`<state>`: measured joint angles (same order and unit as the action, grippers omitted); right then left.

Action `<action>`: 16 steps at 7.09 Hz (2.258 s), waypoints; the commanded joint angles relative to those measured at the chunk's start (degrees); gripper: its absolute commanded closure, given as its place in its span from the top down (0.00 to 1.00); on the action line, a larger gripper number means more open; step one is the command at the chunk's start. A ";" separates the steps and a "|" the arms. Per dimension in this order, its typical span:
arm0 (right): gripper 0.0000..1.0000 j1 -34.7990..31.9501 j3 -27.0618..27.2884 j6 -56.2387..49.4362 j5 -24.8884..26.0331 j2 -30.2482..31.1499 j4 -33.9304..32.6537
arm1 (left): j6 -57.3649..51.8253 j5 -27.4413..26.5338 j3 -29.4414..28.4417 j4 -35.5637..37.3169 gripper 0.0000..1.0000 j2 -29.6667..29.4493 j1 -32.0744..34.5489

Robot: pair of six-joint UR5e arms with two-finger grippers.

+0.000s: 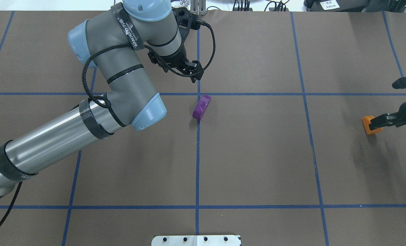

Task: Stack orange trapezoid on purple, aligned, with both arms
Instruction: 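Release the purple block with the left gripper while the right grasps the orange block, then carry the orange block over the purple block with the right gripper while the left withdraws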

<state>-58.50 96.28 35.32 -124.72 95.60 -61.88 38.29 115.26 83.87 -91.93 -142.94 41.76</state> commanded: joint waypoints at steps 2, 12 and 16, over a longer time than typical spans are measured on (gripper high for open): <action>1.00 1.01 -5.12 -0.16 -0.09 -4.19 -0.09 | 0.12 -0.03 1.03 0.00 1.00 0.91 -0.01; 0.00 -1.95 -1.72 0.54 -5.58 -6.02 -4.45 | 0.12 0.14 3.64 1.22 1.00 3.26 -0.01; 0.00 2.92 2.25 25.09 -5.89 -28.20 -20.69 | -13.19 5.66 12.42 7.64 1.00 16.06 11.11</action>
<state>-58.48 98.57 51.92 -130.59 75.64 -77.95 30.33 118.64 93.02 -84.97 -132.43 48.87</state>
